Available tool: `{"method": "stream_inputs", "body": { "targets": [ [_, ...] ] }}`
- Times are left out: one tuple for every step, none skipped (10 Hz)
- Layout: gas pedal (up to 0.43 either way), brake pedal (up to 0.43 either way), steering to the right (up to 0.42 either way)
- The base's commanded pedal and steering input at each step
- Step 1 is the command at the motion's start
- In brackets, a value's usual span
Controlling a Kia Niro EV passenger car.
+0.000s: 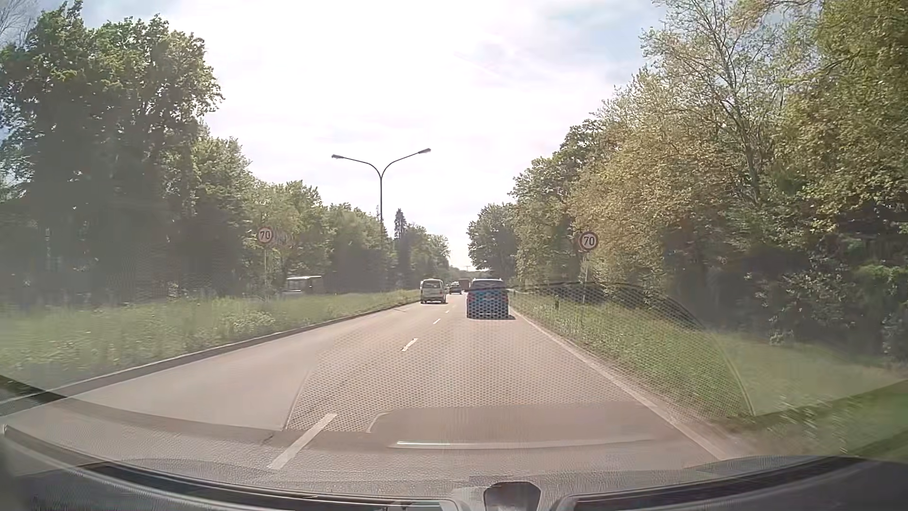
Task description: Follow the waypoints while adhering to traffic rules and regulations
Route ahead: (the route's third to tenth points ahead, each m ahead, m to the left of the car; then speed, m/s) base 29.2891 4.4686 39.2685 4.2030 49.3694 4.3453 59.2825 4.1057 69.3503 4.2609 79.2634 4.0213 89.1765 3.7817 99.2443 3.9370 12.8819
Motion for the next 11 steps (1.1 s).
{"method": "stream_inputs", "body": {
  "targets": [
    [0.130, 0.000, 0.002],
    [0.130, 0.000, 0.002],
    [0.130, 0.000, 0.002],
    [0.130, 0.000, 0.002],
    [0.130, 0.000, 0.002],
    [0.130, 0.000, 0.002],
    [0.130, 0.000, 0.002],
    [0.130, 0.000, 0.002],
    [0.130, 0.000, 0.002],
    [0.130, 0.000, 0.002],
    [0.130, 0.000, 0.002]
  ]
}}
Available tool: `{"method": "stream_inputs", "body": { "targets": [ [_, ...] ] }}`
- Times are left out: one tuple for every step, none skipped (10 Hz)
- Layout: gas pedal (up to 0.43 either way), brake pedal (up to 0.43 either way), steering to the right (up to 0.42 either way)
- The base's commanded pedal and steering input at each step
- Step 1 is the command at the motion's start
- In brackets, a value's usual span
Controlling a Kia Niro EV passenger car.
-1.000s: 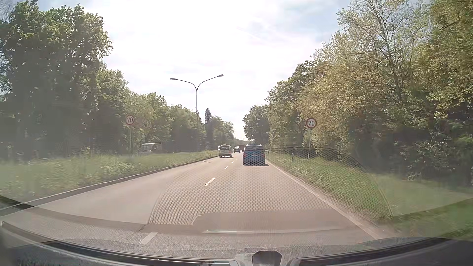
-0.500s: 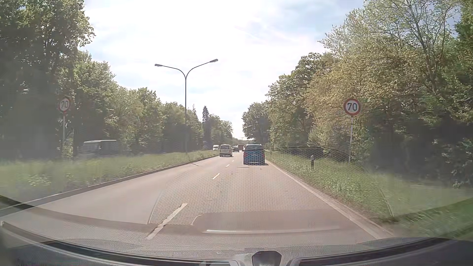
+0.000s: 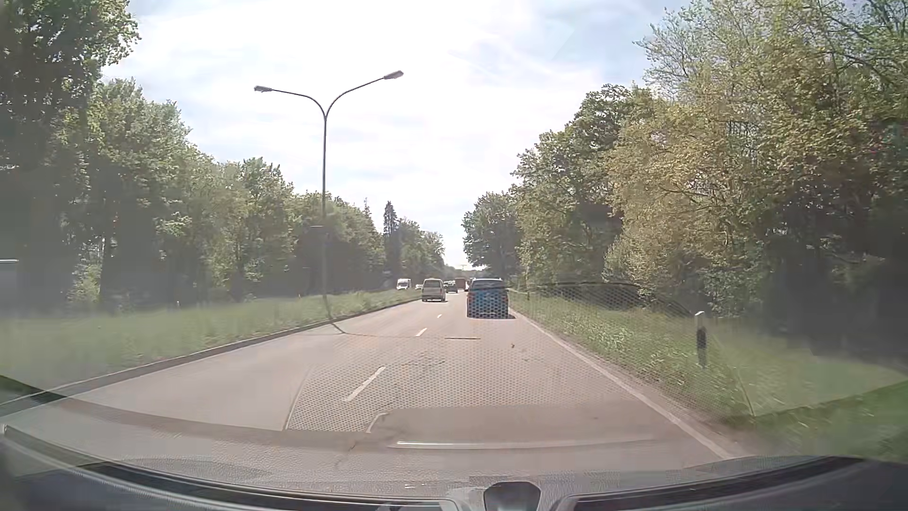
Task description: Follow the waypoints while adhering to traffic rules and regulations
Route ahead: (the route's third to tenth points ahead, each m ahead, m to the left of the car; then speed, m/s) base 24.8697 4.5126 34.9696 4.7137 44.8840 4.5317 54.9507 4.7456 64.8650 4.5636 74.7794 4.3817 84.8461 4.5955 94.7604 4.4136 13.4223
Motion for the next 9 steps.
{"method": "stream_inputs", "body": {
  "targets": [
    [0.130, 0.000, 0.002],
    [0.130, 0.000, 0.002],
    [0.130, 0.000, 0.002],
    [0.130, 0.000, 0.001],
    [0.130, 0.000, 0.001],
    [0.130, 0.000, 0.001],
    [0.130, 0.000, 0.001],
    [0.130, 0.000, 0.000],
    [0.118, 0.000, 0.000]
  ]
}}
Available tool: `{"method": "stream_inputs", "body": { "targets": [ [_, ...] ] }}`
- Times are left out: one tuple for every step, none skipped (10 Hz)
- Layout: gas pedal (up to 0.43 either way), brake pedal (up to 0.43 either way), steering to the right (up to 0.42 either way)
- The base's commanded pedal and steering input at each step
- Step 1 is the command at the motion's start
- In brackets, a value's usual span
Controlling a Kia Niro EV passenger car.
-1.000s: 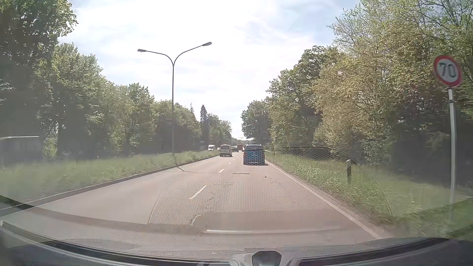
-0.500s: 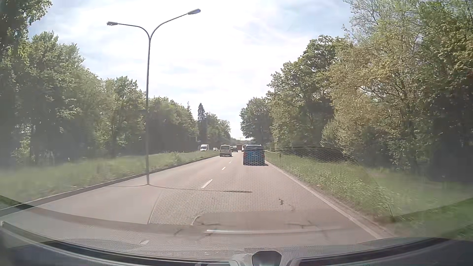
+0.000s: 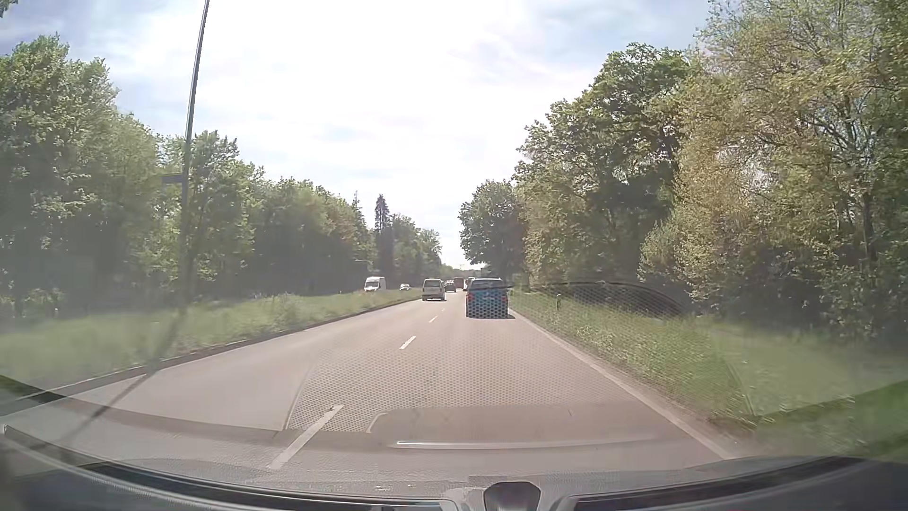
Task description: Follow the waypoints while adhering to traffic rules and regulations
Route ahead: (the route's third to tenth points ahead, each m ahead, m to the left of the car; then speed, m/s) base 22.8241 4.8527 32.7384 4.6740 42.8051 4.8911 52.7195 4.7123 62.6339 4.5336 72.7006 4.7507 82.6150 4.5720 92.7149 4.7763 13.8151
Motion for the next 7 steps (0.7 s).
{"method": "stream_inputs", "body": {
  "targets": [
    [0.118, 0.000, 0.000],
    [0.118, 0.000, 0.000],
    [0.118, 0.000, 0.000],
    [0.118, 0.000, 0.000],
    [0.118, 0.000, 0.000],
    [0.118, 0.000, 0.000],
    [0.110, 0.000, 0.000]
  ]
}}
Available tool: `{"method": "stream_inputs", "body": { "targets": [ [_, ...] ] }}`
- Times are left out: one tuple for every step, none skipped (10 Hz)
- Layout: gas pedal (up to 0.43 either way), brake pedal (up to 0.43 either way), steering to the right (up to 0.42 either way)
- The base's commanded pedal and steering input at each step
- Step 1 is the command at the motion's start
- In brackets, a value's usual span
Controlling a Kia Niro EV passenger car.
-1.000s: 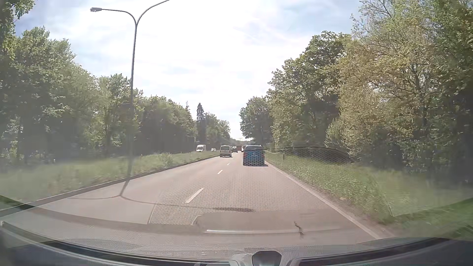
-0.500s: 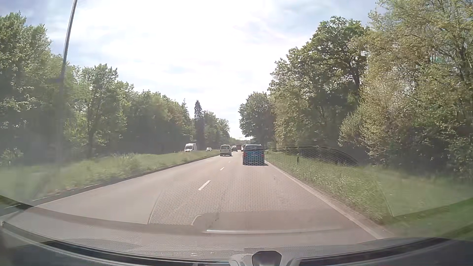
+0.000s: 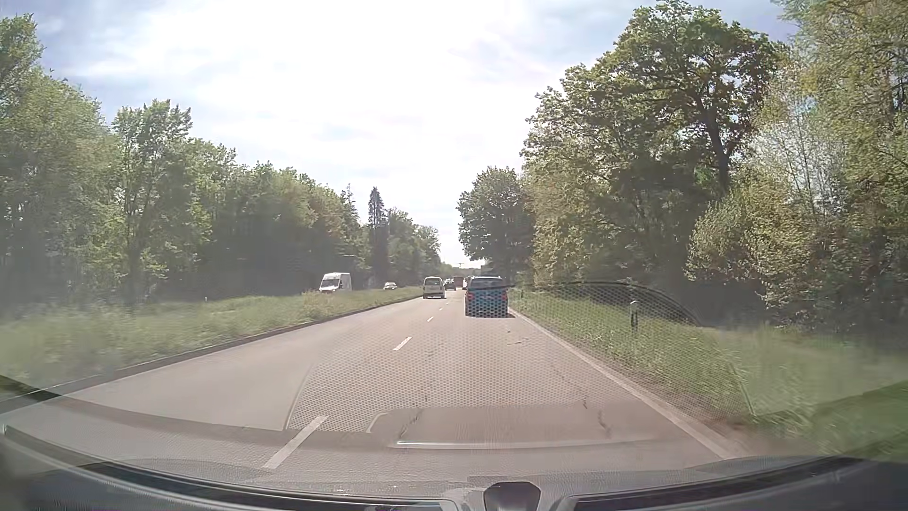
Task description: Follow the waypoints while adhering to traffic rules and regulations
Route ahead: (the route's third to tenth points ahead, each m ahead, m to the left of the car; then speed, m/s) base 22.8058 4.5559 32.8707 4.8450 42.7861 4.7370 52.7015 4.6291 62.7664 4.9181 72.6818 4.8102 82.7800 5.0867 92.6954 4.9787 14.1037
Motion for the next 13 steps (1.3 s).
{"method": "stream_inputs", "body": {
  "targets": [
    [0.110, 0.000, 0.000],
    [0.110, 0.000, 0.000],
    [0.110, 0.000, 0.000],
    [0.110, 0.000, 0.000],
    [0.110, 0.000, 0.000],
    [0.098, 0.000, 0.000],
    [0.087, 0.000, 0.000],
    [0.087, 0.000, 0.000],
    [0.087, 0.000, -0.001],
    [0.079, 0.000, -0.001],
    [0.079, 0.000, -0.001],
    [0.079, 0.000, -0.001],
    [0.067, 0.000, -0.001]
  ]
}}
